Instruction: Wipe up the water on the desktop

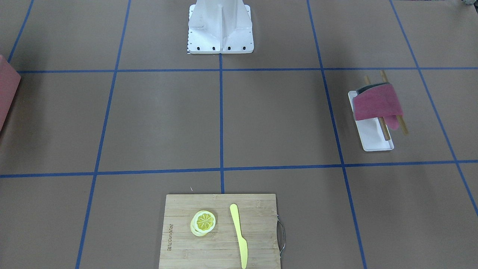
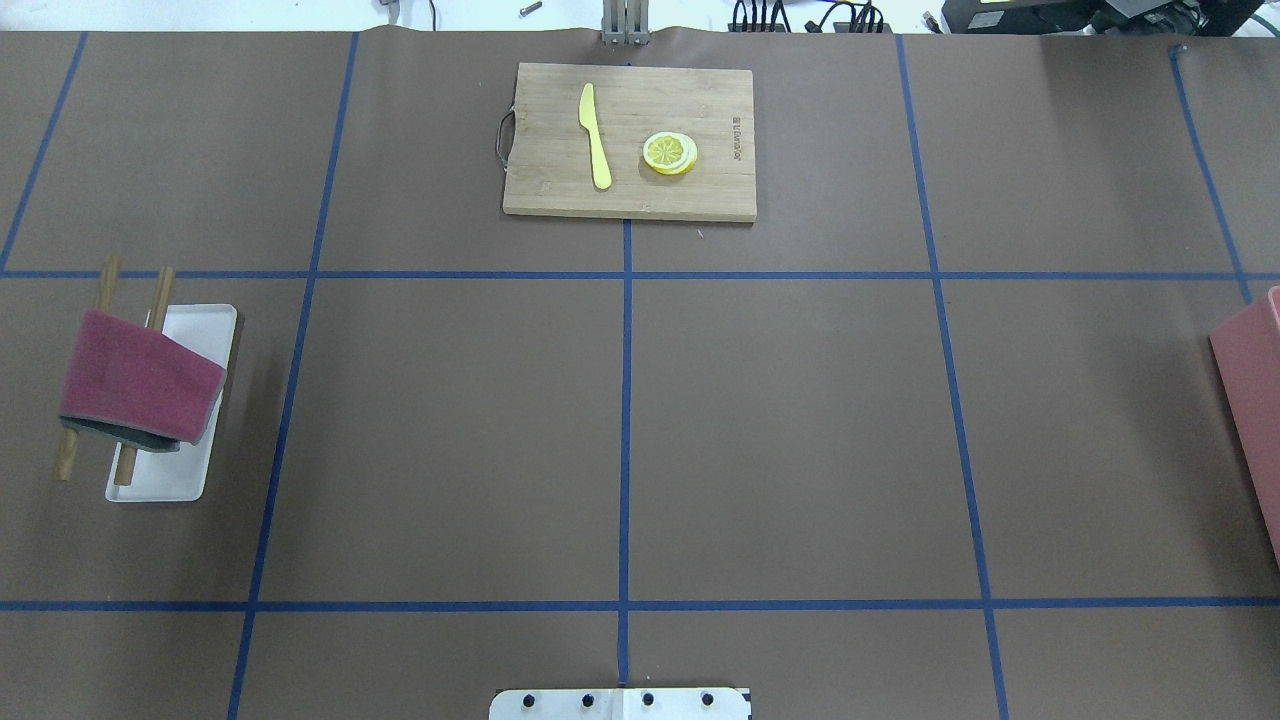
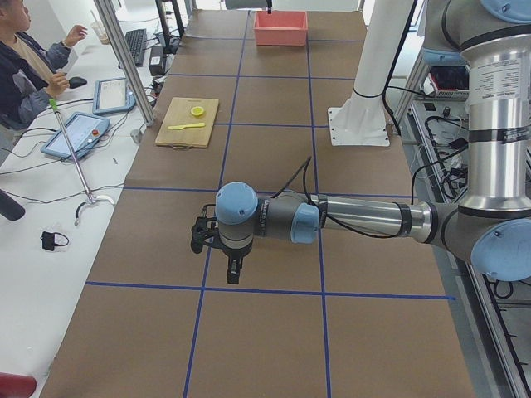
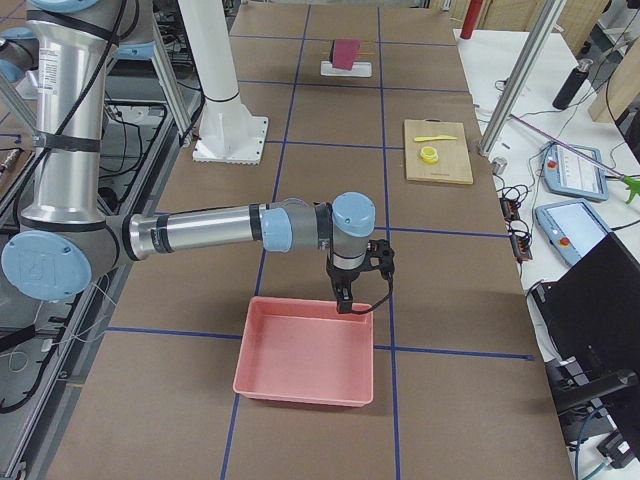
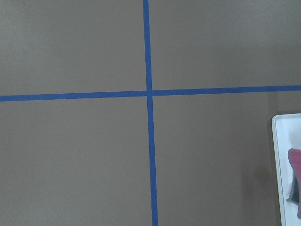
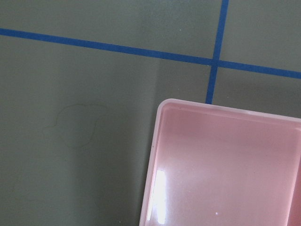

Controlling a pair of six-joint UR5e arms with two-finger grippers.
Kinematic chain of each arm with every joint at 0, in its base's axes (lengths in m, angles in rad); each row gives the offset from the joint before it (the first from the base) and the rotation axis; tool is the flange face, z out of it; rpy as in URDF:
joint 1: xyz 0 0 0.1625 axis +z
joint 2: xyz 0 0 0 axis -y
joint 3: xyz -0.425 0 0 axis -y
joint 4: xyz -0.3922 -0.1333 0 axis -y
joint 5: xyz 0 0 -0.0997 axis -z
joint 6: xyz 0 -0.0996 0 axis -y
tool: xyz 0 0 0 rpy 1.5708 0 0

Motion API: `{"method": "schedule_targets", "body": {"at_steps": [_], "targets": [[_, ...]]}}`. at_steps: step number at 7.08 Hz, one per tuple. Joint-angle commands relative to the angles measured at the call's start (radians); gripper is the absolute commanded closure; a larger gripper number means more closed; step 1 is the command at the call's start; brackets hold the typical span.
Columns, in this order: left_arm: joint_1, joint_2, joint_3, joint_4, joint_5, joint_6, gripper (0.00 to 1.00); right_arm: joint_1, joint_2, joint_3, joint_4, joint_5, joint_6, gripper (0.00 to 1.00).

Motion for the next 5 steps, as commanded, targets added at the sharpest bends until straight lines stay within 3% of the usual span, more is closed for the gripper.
{"method": "schedule_targets", "body": {"at_steps": [1, 5], "targets": [[0.002, -0.003, -0.008, -0.002, -0.003, 0.0, 0.02, 0.002, -0.012, 0.014, 0.0, 0.005, 0.003, 0.0], [0.002, -0.003, -0.005, 0.002, -0.069, -0.003, 0.02, 0.002, -0.015, 0.04, 0.0, 0.009, 0.004, 0.0]]}}
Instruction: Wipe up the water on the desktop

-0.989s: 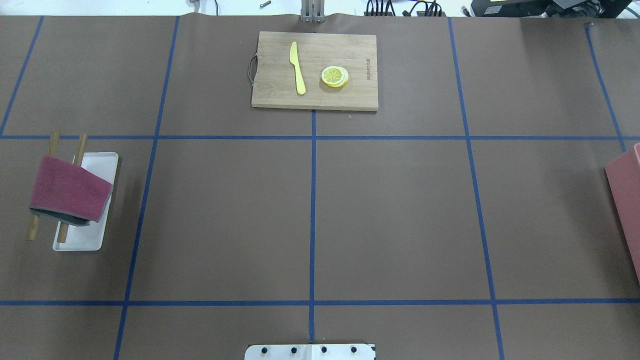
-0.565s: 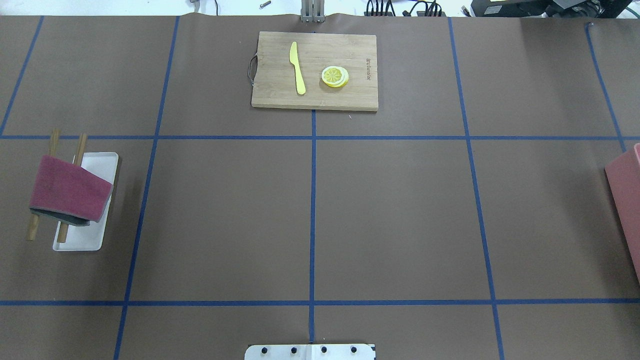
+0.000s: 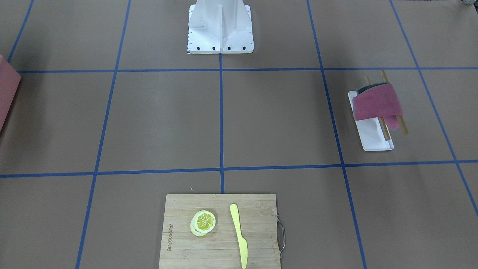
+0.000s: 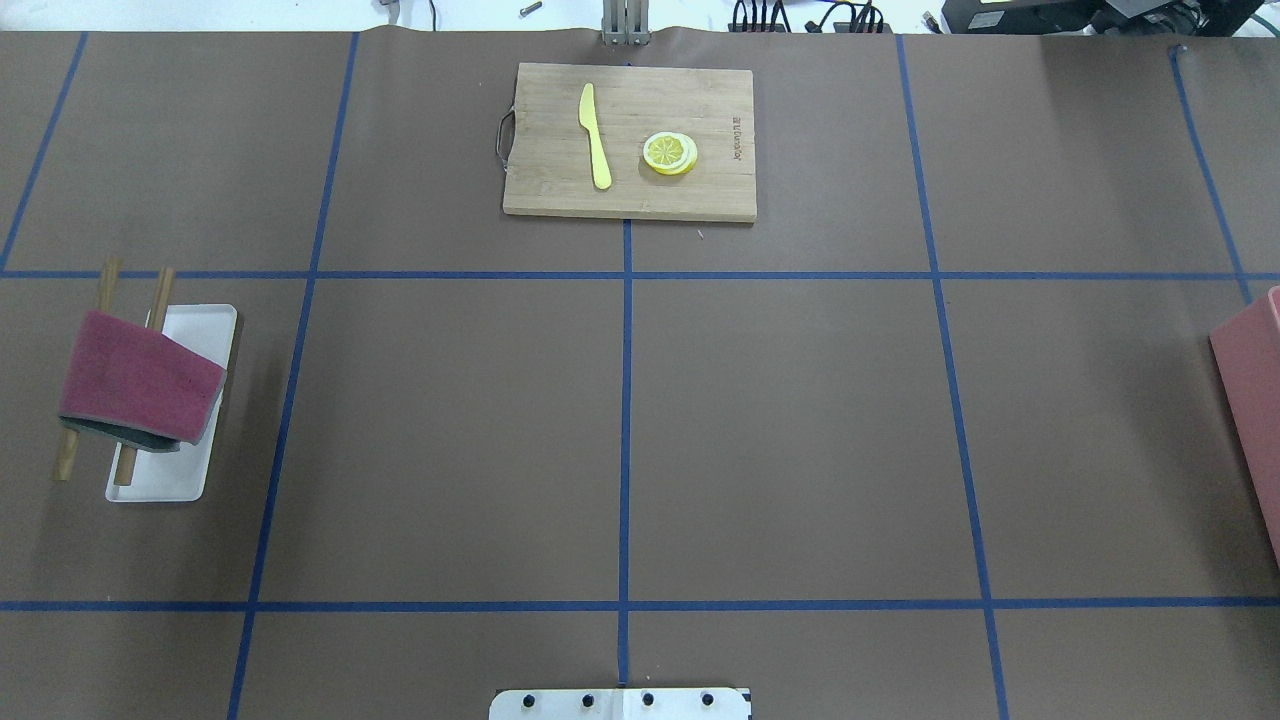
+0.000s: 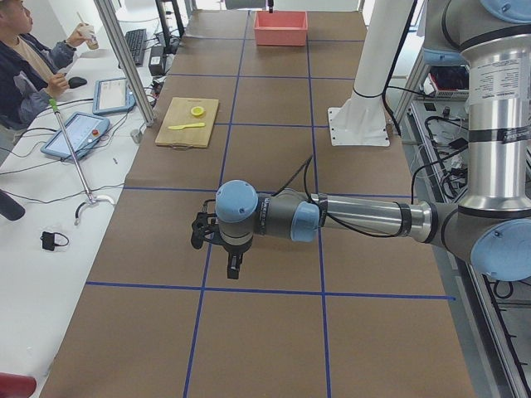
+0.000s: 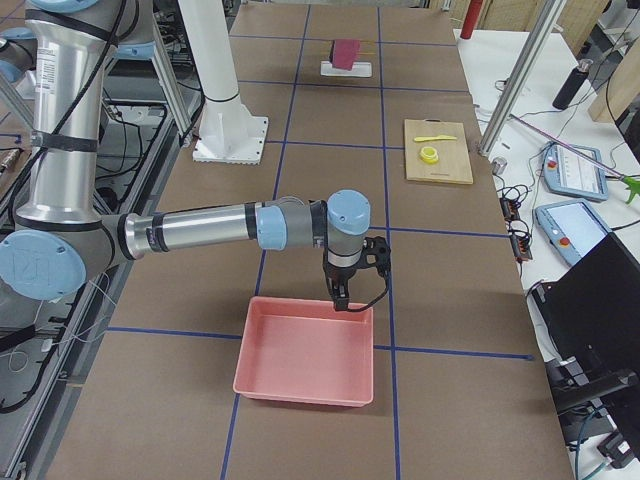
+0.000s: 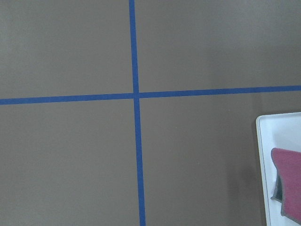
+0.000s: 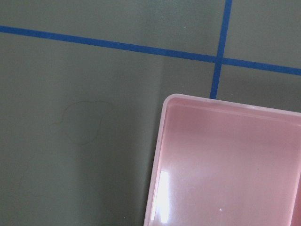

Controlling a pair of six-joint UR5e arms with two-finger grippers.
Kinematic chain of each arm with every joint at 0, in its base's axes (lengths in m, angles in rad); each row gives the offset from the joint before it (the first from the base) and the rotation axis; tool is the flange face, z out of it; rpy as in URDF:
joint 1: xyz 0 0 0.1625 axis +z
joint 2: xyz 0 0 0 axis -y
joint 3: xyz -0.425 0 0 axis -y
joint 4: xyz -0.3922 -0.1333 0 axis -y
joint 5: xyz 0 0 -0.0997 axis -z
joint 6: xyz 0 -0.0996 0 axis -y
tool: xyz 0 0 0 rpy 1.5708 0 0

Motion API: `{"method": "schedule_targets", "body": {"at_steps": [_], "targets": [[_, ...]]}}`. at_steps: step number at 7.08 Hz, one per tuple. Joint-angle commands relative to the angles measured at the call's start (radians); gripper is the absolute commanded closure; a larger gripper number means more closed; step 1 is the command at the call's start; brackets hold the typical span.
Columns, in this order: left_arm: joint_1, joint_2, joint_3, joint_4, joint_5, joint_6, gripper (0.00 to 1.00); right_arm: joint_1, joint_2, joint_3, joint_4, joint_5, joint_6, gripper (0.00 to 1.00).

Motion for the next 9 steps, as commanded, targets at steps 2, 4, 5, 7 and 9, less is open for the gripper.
{"method": "schedule_targets", "body": {"at_steps": [2, 4, 5, 7, 9], "targets": [[0.0, 0.001, -0.001, -0.02, -0.054, 0.004, 0.02, -0.002, 0.012, -0.004, -0.001, -0.007, 0.005, 0.0], [0.002, 0.019, 0.004, -0.078, -0.045, -0.008, 0.02, -0.002, 0.01, -0.004, -0.001, 0.001, 0.005, 0.0], [0.005, 0.008, 0.004, -0.08, -0.043, -0.013, 0.02, -0.002, 0.012, 0.002, -0.001, 0.022, 0.001, 0.0], [0.076, -0.022, -0.039, -0.086, -0.052, -0.143, 0.03, -0.002, 0.017, -0.005, 0.001, 0.062, 0.002, 0.0], [0.214, -0.076, -0.056, -0.084, -0.048, -0.218, 0.02, -0.002, 0.018, -0.007, 0.001, 0.06, 0.004, 0.0]]}}
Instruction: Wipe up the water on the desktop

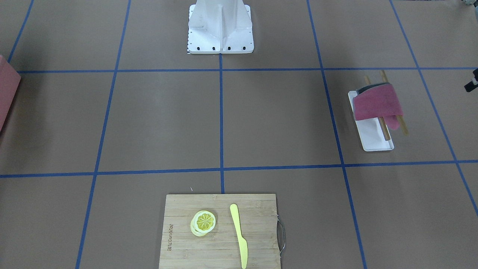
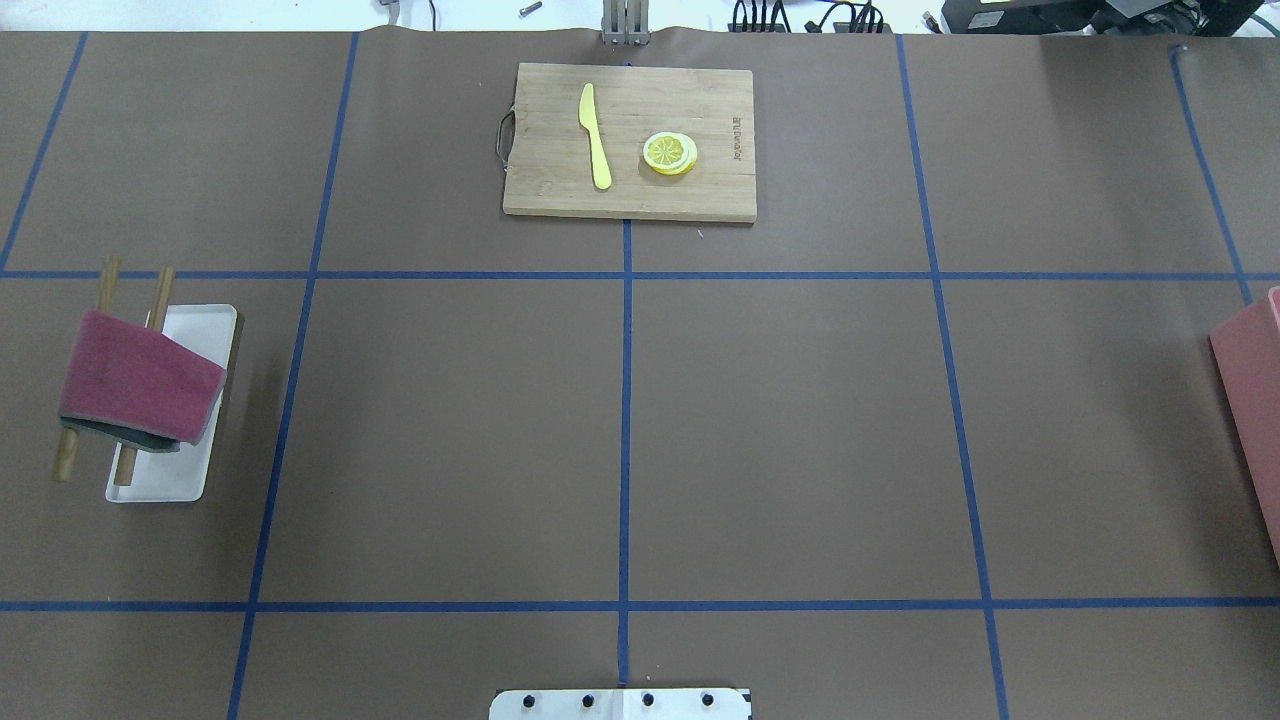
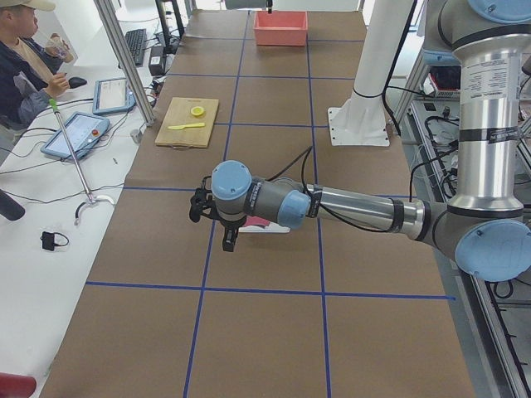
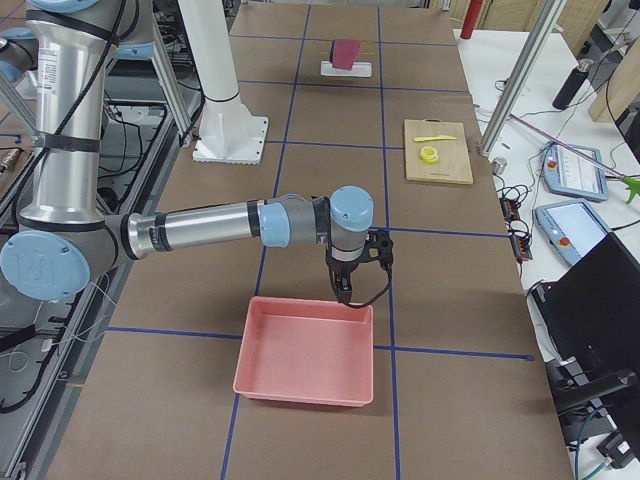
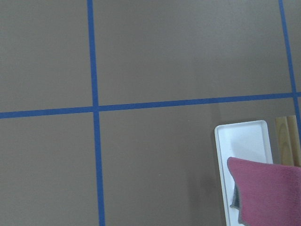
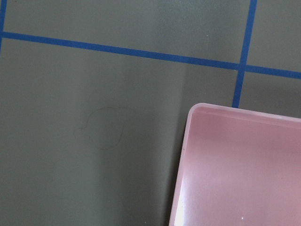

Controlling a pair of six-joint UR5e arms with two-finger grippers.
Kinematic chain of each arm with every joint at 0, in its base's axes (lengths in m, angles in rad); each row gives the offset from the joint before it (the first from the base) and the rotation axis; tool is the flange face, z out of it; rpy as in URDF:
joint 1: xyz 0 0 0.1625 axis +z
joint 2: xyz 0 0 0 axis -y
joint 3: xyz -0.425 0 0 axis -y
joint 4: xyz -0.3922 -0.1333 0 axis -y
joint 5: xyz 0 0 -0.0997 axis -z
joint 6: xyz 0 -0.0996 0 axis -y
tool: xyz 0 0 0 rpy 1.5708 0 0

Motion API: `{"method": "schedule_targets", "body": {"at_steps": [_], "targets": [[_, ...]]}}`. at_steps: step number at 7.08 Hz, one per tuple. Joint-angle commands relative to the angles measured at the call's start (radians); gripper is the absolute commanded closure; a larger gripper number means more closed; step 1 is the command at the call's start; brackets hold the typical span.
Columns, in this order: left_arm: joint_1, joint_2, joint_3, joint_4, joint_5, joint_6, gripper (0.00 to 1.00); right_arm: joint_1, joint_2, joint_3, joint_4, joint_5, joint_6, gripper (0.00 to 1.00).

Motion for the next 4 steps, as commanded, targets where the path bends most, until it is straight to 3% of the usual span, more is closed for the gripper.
{"method": "schedule_targets", "body": {"at_steps": [1, 4], "targets": [[0.092, -0.028, -0.018, -0.004, -0.008, -0.23, 0.02, 0.0, 0.001, -0.003, 0.001, -0.001, -0.004, 0.0], [0.215, -0.055, -0.041, -0.043, 0.004, -0.293, 0.02, 0.0, 0.001, -0.003, 0.002, 0.0, -0.012, 0.0]]}}
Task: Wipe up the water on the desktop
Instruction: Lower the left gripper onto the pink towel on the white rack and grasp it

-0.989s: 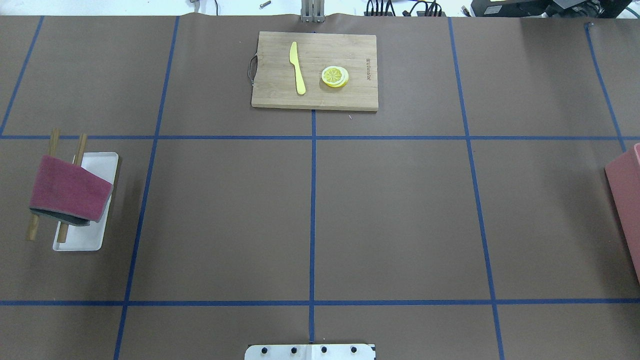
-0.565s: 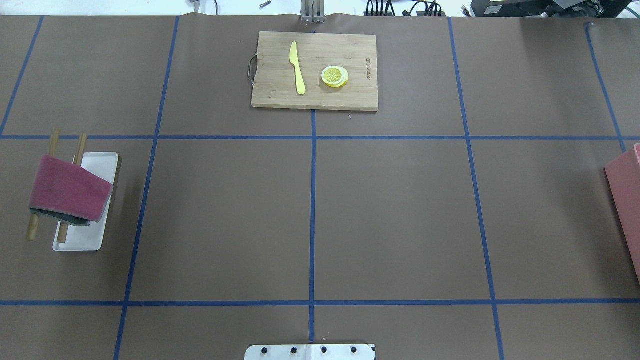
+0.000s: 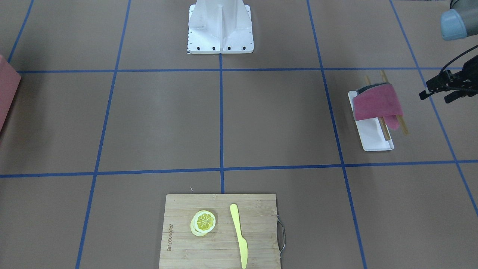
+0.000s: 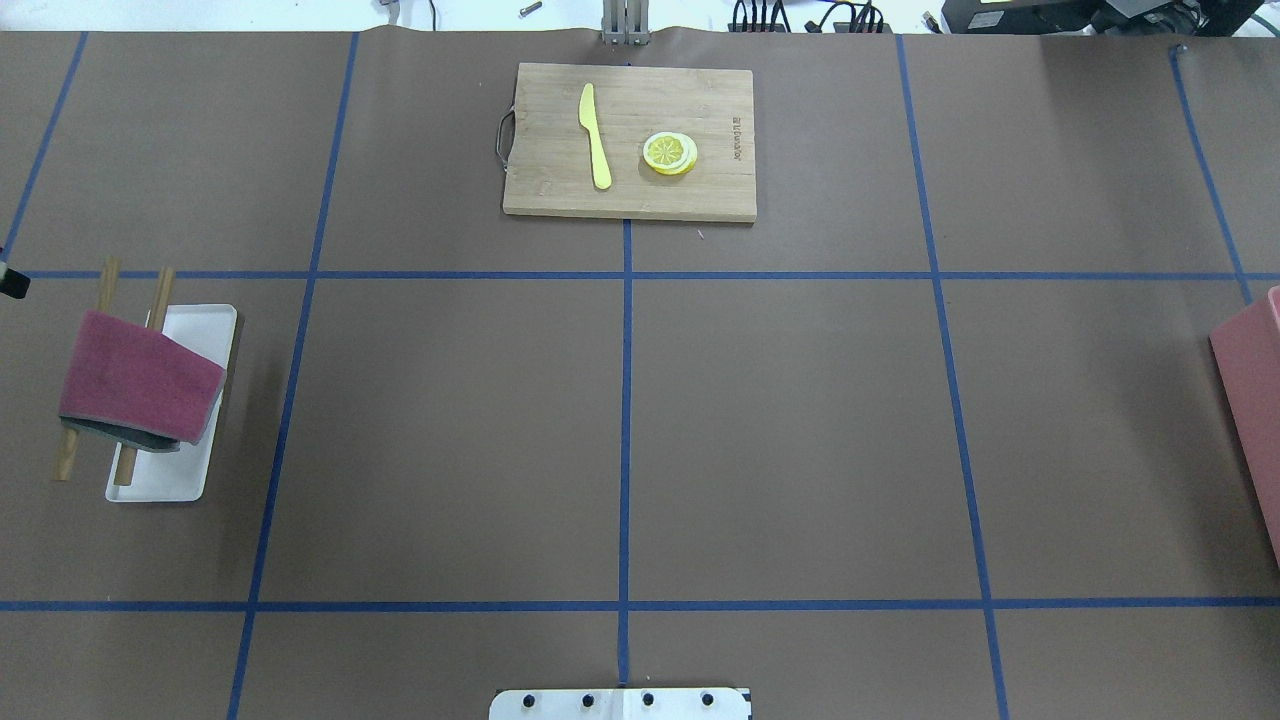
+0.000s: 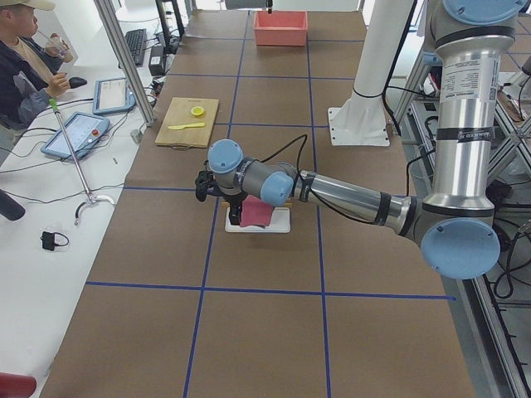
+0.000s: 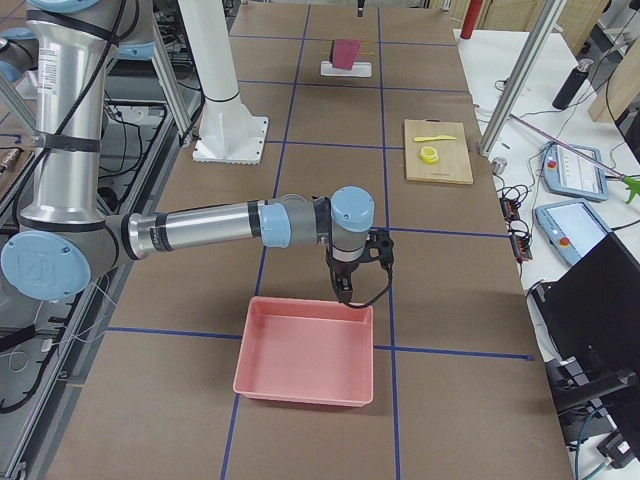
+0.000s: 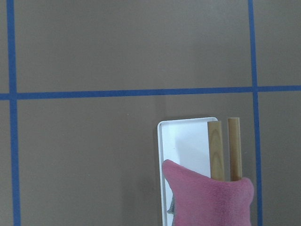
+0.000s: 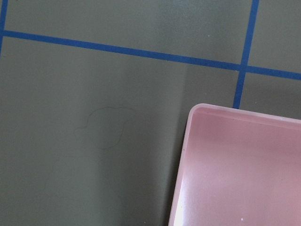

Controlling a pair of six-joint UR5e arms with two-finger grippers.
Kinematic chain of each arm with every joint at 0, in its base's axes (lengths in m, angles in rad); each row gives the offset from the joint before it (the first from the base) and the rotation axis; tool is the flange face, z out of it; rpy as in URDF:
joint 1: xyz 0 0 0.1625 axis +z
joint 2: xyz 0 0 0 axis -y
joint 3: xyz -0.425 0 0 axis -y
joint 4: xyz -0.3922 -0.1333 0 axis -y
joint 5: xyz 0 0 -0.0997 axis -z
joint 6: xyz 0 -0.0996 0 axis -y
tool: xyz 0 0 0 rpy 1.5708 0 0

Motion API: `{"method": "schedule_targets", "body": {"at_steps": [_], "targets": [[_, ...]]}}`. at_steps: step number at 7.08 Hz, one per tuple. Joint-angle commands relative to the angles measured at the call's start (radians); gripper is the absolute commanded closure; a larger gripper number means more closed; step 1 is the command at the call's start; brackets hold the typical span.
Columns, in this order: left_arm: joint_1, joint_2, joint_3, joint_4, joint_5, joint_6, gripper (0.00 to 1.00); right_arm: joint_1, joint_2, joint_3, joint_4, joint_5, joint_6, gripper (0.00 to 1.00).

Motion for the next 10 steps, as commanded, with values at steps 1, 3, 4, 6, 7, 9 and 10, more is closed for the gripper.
{"method": "schedule_targets", "body": {"at_steps": [1, 3, 4, 6, 7, 9, 10], "targets": [[0.058, -0.003, -0.016, -0.021, 0.007, -0.029, 0.02, 0.0, 0.001, -0.007, 0.001, -0.001, 0.0, 0.0], [0.098, 0.003, -0.013, -0.025, 0.057, -0.083, 0.03, 0.0, -0.002, -0.006, 0.001, 0.001, -0.001, 0.0], [0.13, 0.0, -0.013, -0.03, 0.058, -0.147, 0.07, 0.0, 0.0, -0.006, 0.002, -0.001, -0.004, 0.0], [0.138, -0.003, -0.008, -0.03, 0.058, -0.16, 0.2, 0.0, 0.0, -0.006, 0.002, -0.001, -0.004, 0.0], [0.138, -0.001, -0.007, -0.03, 0.058, -0.16, 0.27, 0.0, -0.005, -0.006, 0.002, -0.001, -0.006, 0.0], [0.138, -0.003, -0.004, -0.029, 0.058, -0.16, 0.38, -0.002, -0.004, -0.009, 0.002, 0.001, -0.004, 0.0], [0.138, -0.003, -0.001, -0.029, 0.058, -0.16, 0.38, -0.003, -0.004, -0.009, 0.001, 0.001, -0.001, 0.0]]}}
